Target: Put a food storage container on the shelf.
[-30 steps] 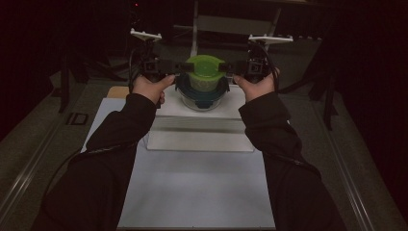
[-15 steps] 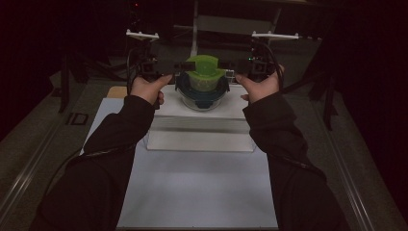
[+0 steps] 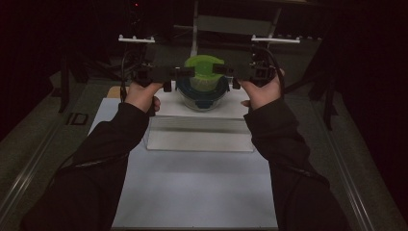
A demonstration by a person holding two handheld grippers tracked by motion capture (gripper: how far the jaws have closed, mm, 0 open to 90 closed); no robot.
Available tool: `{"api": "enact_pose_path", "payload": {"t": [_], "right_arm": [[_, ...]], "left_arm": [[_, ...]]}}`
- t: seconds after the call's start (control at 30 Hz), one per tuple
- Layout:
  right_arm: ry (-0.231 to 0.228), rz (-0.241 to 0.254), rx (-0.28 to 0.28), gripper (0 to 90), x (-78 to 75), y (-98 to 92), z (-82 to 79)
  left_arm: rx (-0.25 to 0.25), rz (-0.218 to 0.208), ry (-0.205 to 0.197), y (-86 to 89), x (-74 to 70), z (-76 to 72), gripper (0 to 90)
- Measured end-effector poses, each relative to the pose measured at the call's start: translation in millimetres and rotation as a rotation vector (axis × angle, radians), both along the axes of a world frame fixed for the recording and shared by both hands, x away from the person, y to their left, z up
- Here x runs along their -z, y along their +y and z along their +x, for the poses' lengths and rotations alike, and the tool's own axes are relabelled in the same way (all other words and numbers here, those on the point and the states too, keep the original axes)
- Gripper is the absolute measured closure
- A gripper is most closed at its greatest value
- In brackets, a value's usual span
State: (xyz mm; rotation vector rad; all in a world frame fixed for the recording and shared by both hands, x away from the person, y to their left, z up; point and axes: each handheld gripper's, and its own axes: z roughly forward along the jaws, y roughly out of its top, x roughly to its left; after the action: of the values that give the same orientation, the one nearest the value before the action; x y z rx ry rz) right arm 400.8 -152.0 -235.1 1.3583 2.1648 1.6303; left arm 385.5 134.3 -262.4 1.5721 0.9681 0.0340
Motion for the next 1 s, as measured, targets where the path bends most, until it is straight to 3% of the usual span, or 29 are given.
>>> {"api": "enact_pose_path", "payload": {"t": [0.2, 0.5, 0.7, 0.83, 1.0], "right_arm": [[-0.010, 0.019, -0.024, 21.7, 7.2, -6.3, -10.7], [-0.022, 0.012, -0.055, 21.6, 23.9, -16.1, -29.4], [-0.017, 0.023, -0.089, 21.7, 41.2, -19.3, -42.2], [-0.009, 0.020, -0.112, 21.7, 55.1, -19.4, -50.3], [0.003, 0.051, -0.152, 21.9, 74.9, -20.6, -57.8]], "left_arm": [[0.009, 0.003, -0.040, 1.2, 7.0, -15.2, 2.0], [0.055, 0.020, -0.059, 0.8, 18.5, -37.6, 2.1], [0.139, 0.017, -0.099, 0.9, 32.1, -50.0, 2.1], [0.159, 0.040, -0.102, -1.7, 42.4, -58.3, 2.1], [0.185, 0.048, -0.103, -6.0, 57.4, -68.4, 2.2]]}}
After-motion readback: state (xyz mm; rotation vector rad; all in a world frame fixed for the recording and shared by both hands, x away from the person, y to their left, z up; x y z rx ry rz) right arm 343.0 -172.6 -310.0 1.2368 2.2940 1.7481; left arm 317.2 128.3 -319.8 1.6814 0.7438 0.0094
